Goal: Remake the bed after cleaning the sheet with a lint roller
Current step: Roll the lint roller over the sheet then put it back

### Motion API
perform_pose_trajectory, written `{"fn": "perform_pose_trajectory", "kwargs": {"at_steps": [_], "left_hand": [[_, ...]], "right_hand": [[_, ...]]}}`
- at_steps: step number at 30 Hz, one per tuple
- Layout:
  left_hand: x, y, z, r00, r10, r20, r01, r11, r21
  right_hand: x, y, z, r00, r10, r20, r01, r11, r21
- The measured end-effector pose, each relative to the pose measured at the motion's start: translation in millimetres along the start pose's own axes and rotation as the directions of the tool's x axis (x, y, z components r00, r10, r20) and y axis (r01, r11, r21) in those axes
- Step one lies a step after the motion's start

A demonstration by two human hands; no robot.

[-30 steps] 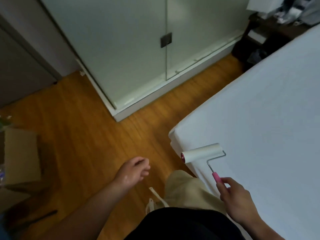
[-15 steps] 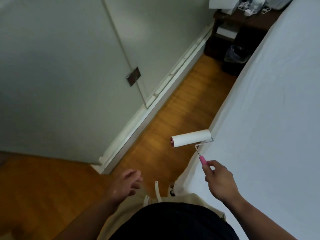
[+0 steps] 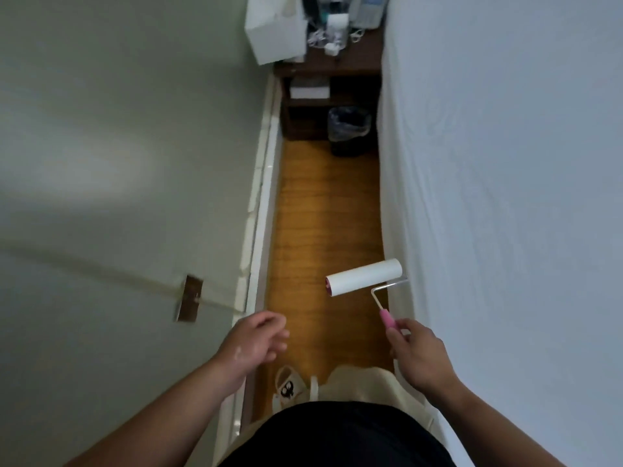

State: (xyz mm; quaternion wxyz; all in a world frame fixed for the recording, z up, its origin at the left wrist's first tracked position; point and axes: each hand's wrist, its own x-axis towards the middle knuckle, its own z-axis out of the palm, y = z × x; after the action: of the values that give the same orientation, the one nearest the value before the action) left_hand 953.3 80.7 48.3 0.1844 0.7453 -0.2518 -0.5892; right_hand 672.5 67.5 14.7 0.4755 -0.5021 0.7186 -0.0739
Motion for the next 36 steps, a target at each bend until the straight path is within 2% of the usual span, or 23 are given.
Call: {"fn": "perform_pose_trajectory", "kwargs": {"at_steps": [4, 9, 13, 16, 19, 22, 25, 28, 30, 33, 36], "left_hand": [[52.5, 92.9, -1.4, 0.986, 0.107, 0.131, -0.124, 0.983, 0.131], [120.0, 181.2, 4.2, 0.968, 0.106, 0.226, -0.146, 0.974, 0.172], [179.0, 234.8, -20.7, 0.988, -0.007, 0.154, -0.017, 0.988, 0.153], [217.0, 273.6, -40.1, 0.994, -0.082, 0.076, 0.076, 0.994, 0.074], [259.6, 318.5, -46.0, 0.995, -0.1, 0.02, 0.1, 0.995, 0.01], [305.0, 378.1, -40.3, 0.994, -0.105, 0.026, 0.106, 0.993, -0.046], [360.1, 447.4, -29.6, 0.992, -0.11, 0.061, 0.115, 0.99, -0.079], [415.0, 513.0, -19.1, 0.99, -0.084, 0.111, 0.083, 0.996, 0.016], [455.7, 567.7, -15.3, 0.98, -0.074, 0.183, 0.038, 0.98, 0.193], [509.2, 665.0, -7.4, 0.941, -0.074, 0.329, -0.09, 0.886, 0.455], [559.0, 754.4, 18.4, 0.903, -0.042, 0.428, -0.259, 0.741, 0.619]], "right_hand": [[29.7, -49.8, 1.6, 0.993, 0.079, -0.092, -0.061, 0.982, 0.179], [103.7, -92.7, -23.3, 0.972, 0.161, -0.173, -0.103, 0.947, 0.303], [189.2, -122.6, -64.4, 0.955, 0.255, -0.152, -0.197, 0.927, 0.319], [250.9, -153.0, -112.2, 0.956, 0.26, -0.134, -0.216, 0.937, 0.273], [312.7, -190.5, -169.9, 0.966, 0.21, -0.151, -0.187, 0.97, 0.154], [376.4, -226.8, -217.1, 0.97, 0.178, -0.164, -0.149, 0.974, 0.173], [440.2, -257.8, -244.8, 0.959, 0.213, -0.187, -0.167, 0.958, 0.235], [489.0, -286.7, -256.6, 0.938, 0.29, -0.189, -0.209, 0.91, 0.359], [520.6, -307.0, -260.8, 0.912, 0.36, -0.198, -0.24, 0.858, 0.453], [557.6, -342.7, -268.9, 0.874, 0.445, -0.194, -0.257, 0.763, 0.593], [584.8, -361.5, -284.2, 0.84, 0.506, -0.197, -0.262, 0.696, 0.669]]}}
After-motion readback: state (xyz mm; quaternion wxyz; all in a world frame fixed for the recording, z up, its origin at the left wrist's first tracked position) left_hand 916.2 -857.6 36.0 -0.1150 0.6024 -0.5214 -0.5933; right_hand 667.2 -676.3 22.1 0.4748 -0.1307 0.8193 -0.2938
